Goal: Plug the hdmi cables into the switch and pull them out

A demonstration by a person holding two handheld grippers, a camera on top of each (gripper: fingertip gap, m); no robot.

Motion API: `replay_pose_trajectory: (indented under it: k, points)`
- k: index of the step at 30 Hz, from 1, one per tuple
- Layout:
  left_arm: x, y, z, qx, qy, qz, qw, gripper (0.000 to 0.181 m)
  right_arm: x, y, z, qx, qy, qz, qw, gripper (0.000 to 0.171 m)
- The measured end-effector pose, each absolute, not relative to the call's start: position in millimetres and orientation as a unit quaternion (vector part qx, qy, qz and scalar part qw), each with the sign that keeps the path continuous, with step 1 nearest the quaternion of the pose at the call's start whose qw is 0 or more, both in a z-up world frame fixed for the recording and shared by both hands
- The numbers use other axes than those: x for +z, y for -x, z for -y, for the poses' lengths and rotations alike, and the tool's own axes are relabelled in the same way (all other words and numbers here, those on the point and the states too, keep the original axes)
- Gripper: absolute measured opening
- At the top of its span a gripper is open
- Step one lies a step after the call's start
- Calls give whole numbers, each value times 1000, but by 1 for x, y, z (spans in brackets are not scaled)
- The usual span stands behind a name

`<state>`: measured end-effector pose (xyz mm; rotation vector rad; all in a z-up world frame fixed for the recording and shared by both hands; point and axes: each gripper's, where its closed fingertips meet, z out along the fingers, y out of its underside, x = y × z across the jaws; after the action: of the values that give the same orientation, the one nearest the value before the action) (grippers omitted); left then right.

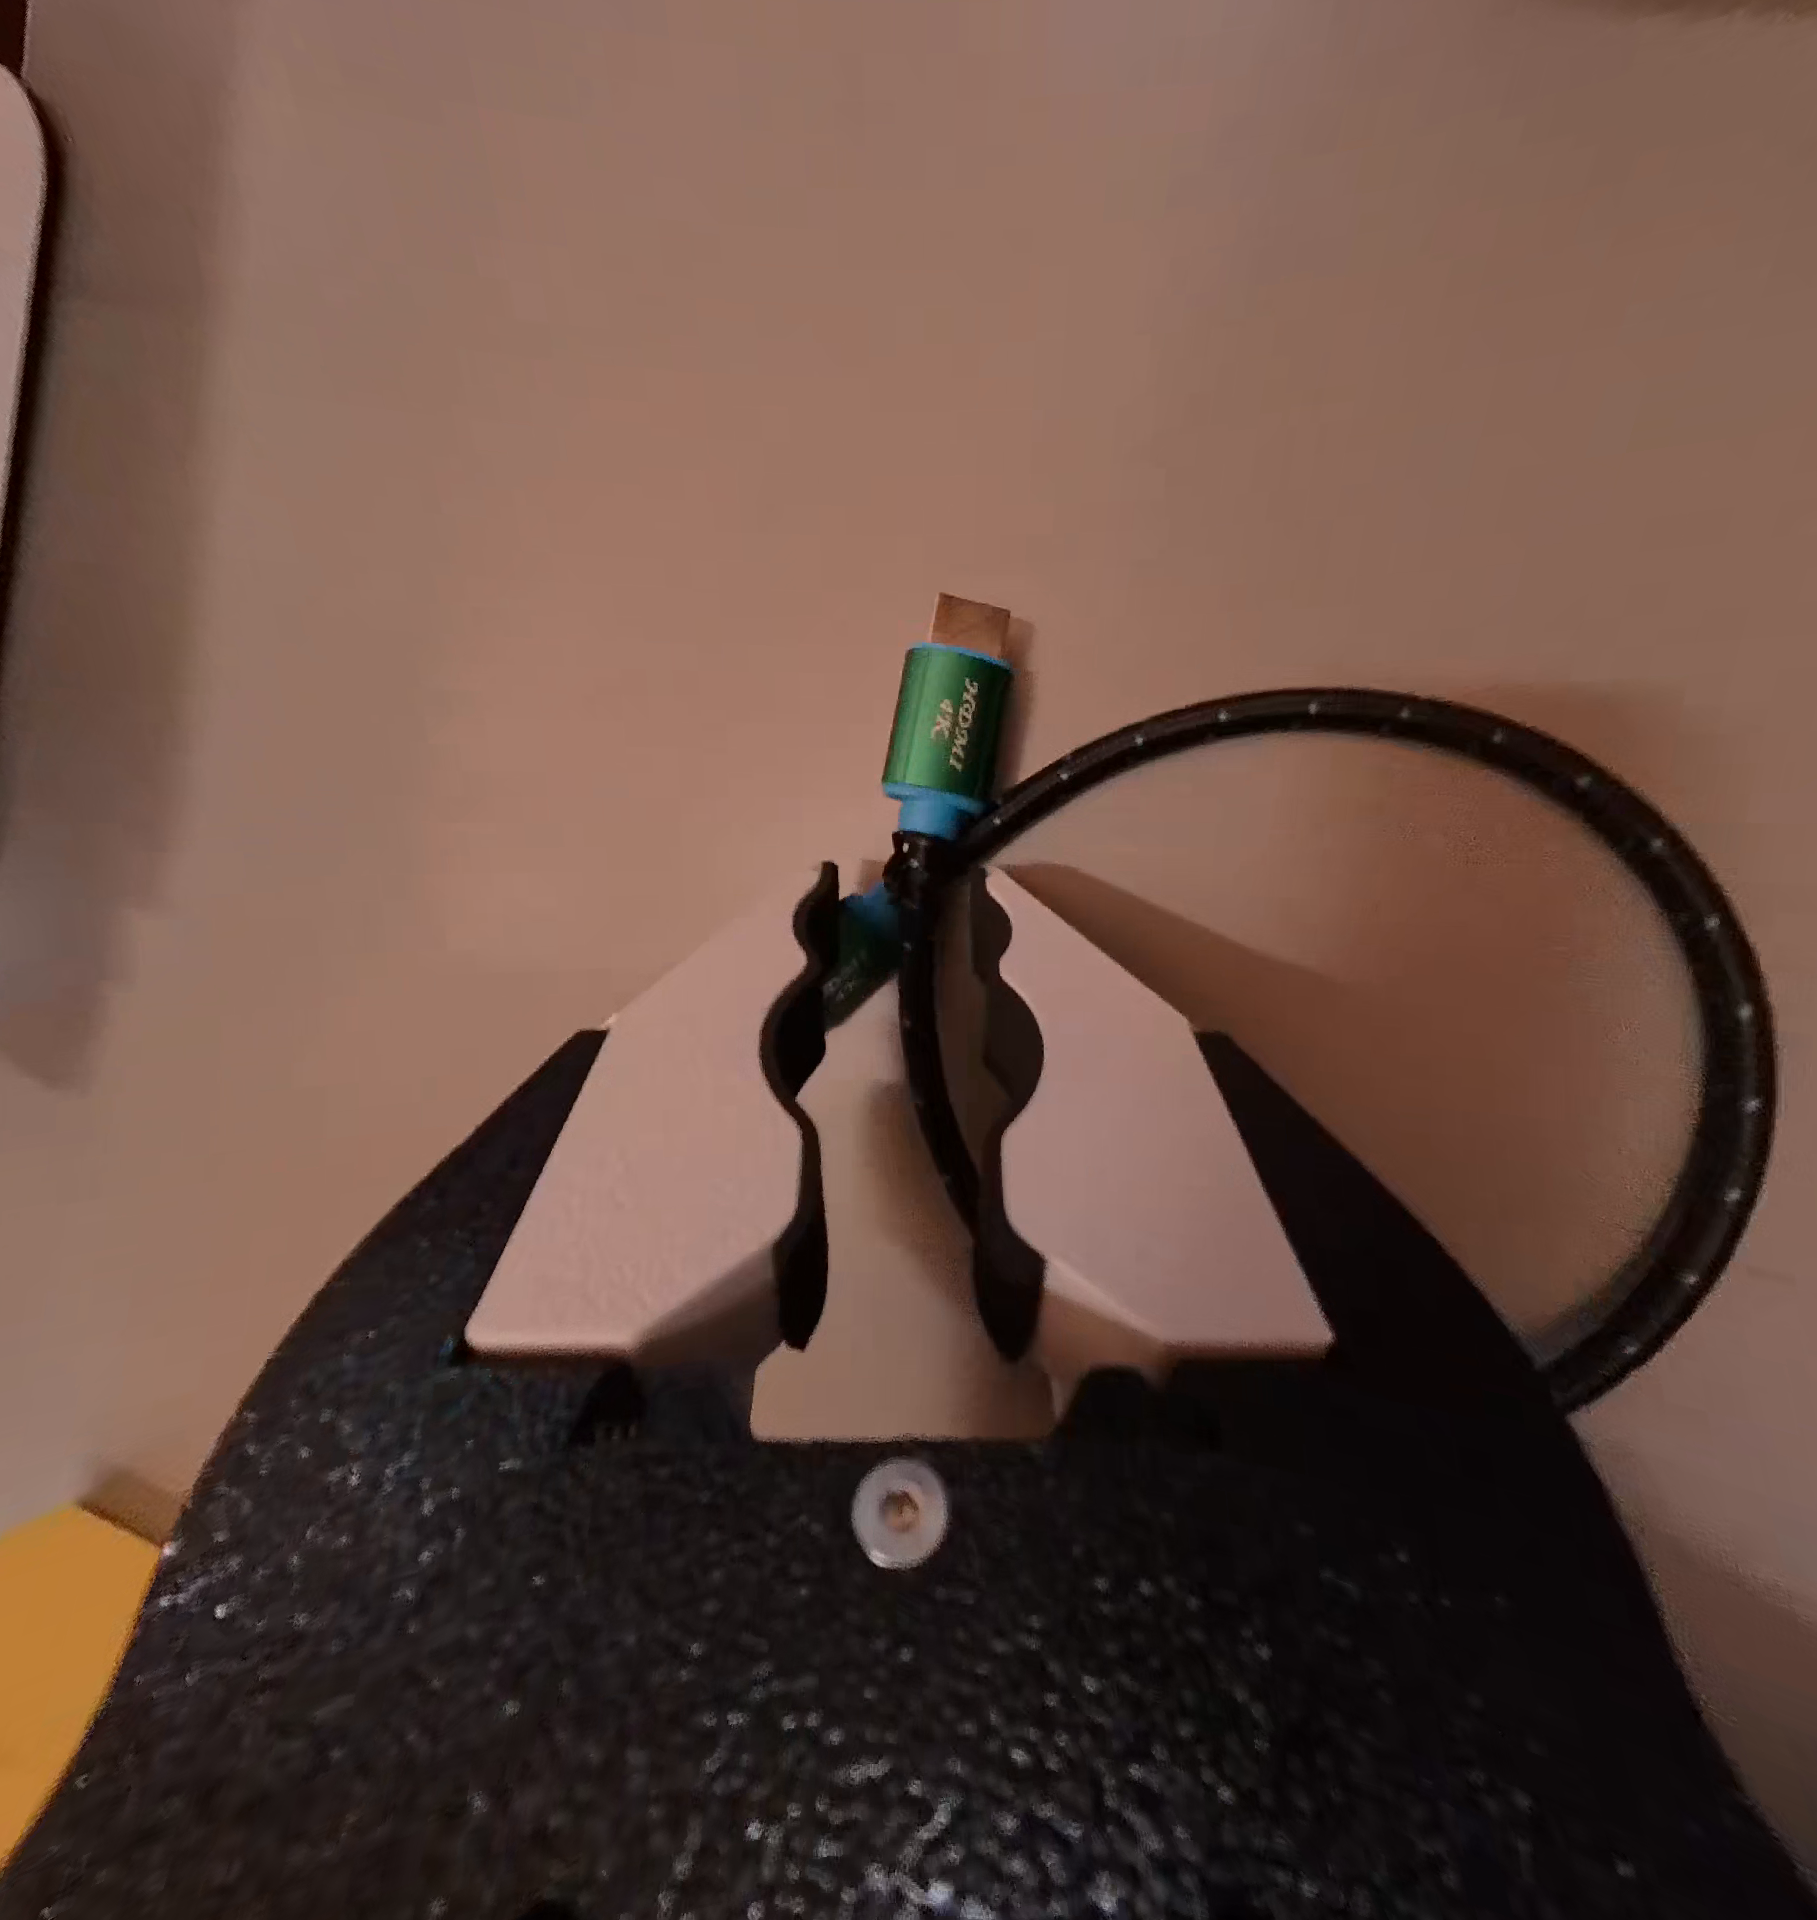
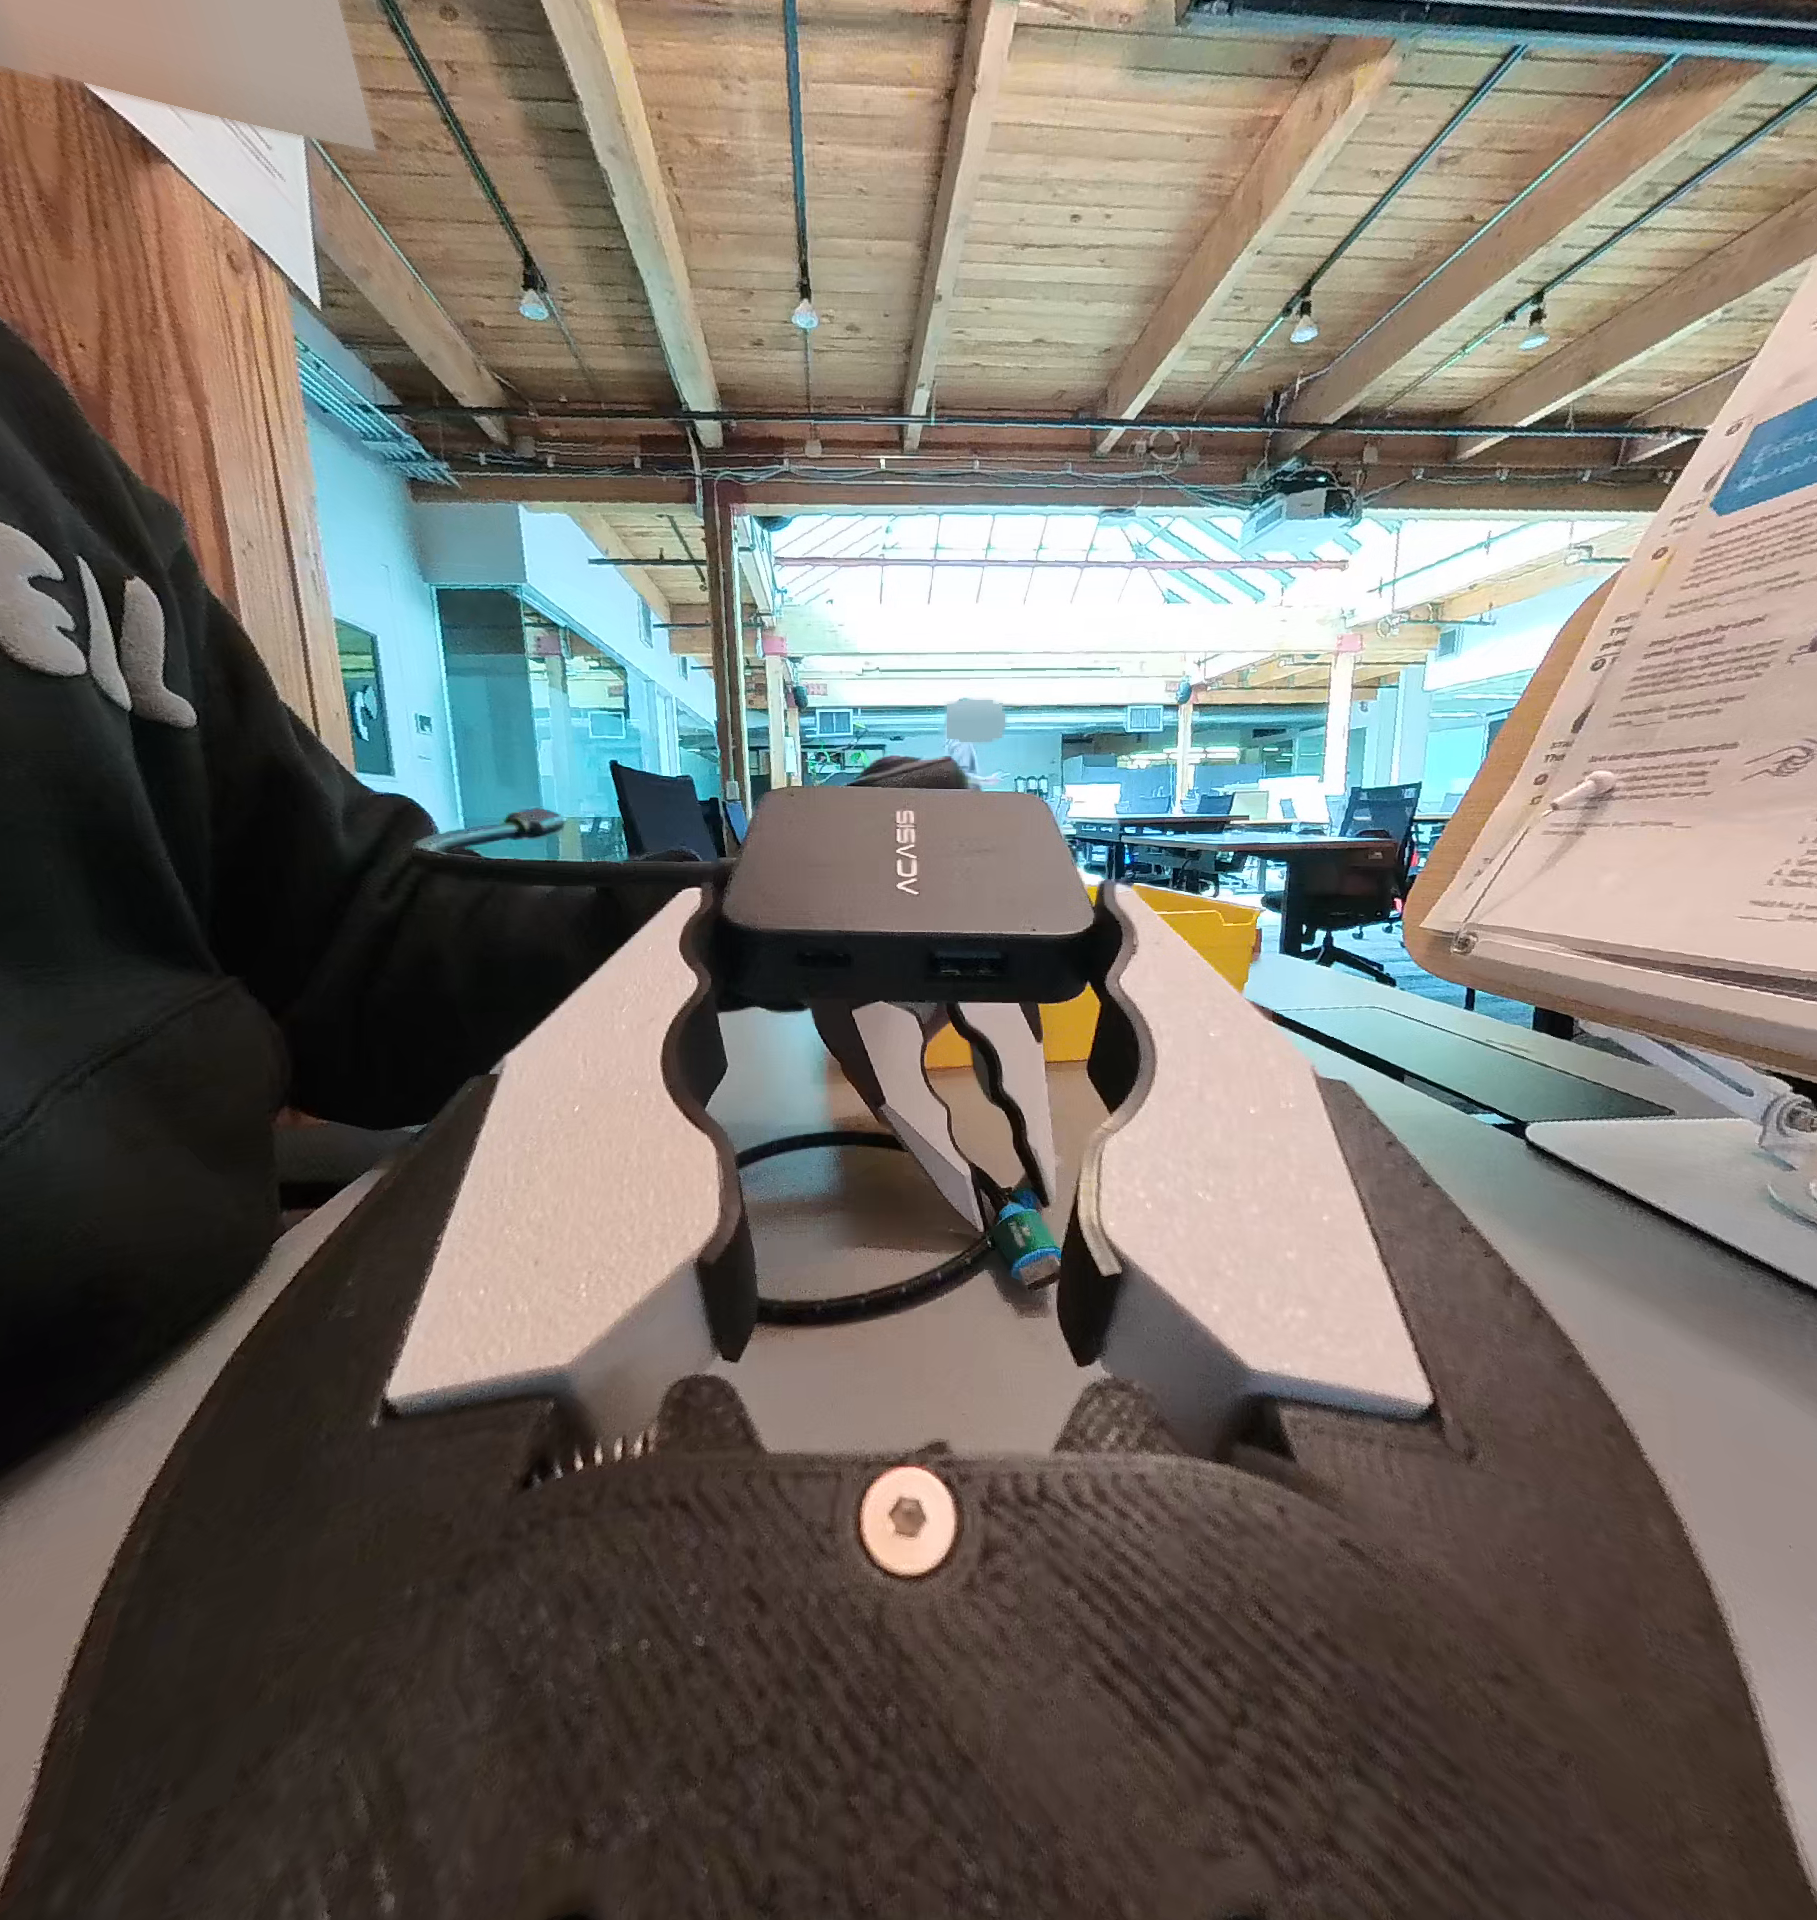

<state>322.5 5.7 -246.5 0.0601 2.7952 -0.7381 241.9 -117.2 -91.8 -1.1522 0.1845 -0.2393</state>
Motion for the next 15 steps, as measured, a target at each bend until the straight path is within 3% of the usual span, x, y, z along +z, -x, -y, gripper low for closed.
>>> replay_pose_trajectory:
  k: [1, 15]
  points:
    - [-248, -323, -6, -254, -29, -959, 125, 22, -92, -242, 117, -110, 543, -87, 828, 70]
    - [-237, -333, -8, -310, 44, -947, 77, 8, -108, -250, 109, -126, 589, -102, 792, 70]
